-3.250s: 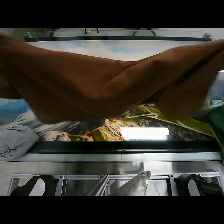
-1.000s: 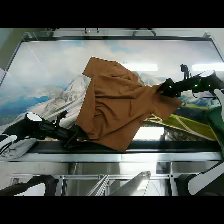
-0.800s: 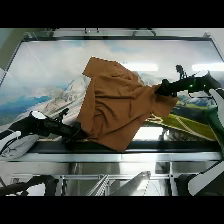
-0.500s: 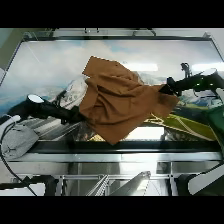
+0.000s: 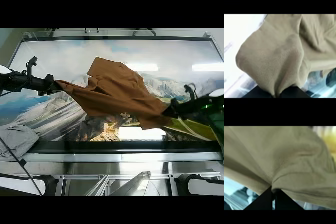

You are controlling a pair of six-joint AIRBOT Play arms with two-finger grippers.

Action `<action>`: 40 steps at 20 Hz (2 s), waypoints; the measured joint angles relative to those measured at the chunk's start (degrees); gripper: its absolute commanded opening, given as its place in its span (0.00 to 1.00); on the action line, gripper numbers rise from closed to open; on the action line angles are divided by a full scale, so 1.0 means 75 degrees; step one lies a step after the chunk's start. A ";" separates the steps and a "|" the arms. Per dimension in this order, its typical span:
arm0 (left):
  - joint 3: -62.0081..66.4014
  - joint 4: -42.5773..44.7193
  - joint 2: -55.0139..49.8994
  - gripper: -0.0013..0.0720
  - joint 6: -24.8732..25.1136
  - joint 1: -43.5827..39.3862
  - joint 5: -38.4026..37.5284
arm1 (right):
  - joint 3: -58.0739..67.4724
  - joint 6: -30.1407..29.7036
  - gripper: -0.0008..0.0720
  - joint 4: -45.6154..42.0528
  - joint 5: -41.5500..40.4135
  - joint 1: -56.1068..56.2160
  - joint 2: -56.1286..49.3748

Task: Fold the shirts.

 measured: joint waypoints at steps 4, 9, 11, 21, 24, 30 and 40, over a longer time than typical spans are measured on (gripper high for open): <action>0.1268 -0.0041 -0.1049 0.05 0.0041 -0.0032 -0.0947 | -0.1836 -0.0029 0.04 0.0015 -0.0880 0.0265 0.1510; 0.2224 -0.0047 -0.1757 1.00 -0.0015 -0.0504 -0.1746 | -0.2384 -0.0254 0.70 0.0618 -0.1131 0.0326 0.2276; 0.2515 0.0064 -0.1865 1.00 -0.0201 -0.0618 -0.2095 | -0.2177 -0.0402 0.70 0.0740 -0.0965 0.0172 0.2372; -0.1035 0.0554 -0.0635 0.97 -0.0536 -0.0691 -0.2337 | -0.0994 -0.0656 0.70 -0.0425 -0.0300 -0.2002 0.2157; -0.2378 0.0370 -0.0315 0.97 -0.0245 -0.0871 -0.1457 | -0.0991 -0.0632 0.70 -0.0551 -0.0446 -0.2148 0.1597; -0.3200 -0.1323 -0.0597 0.73 0.0653 -0.1498 -0.0254 | -0.0985 -0.0938 0.70 -0.0192 -0.0475 -0.1644 0.0347; -0.1964 -0.1789 -0.0603 0.02 0.0988 -0.2151 -0.0764 | -0.0609 -0.2422 0.04 0.2229 0.0466 -0.0743 0.0058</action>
